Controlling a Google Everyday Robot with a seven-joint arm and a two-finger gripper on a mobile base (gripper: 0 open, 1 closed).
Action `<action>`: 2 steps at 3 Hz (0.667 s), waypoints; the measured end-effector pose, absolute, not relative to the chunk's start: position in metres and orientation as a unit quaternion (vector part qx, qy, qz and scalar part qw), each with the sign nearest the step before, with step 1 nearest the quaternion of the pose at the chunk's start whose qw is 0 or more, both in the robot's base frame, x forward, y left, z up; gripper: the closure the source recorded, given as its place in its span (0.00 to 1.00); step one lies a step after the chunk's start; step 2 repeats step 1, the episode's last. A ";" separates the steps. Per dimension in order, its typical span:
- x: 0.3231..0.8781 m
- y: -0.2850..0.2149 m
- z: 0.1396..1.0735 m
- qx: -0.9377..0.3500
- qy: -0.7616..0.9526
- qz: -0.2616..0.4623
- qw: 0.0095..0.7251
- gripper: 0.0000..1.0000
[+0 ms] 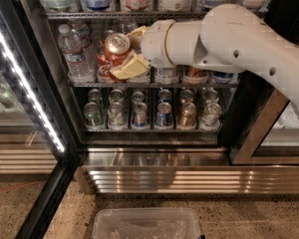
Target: Pick coke can from middle shelf of fridge
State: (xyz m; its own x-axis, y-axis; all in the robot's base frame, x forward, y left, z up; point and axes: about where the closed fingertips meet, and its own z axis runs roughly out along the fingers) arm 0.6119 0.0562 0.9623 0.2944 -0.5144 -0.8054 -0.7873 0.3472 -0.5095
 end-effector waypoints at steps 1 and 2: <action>0.612 0.056 0.962 -0.559 0.582 0.118 0.579 1.00; 0.612 0.056 0.962 -0.559 0.582 0.118 0.579 1.00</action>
Offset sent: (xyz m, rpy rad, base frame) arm 0.0000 0.0000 0.0000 0.0000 0.0000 0.0000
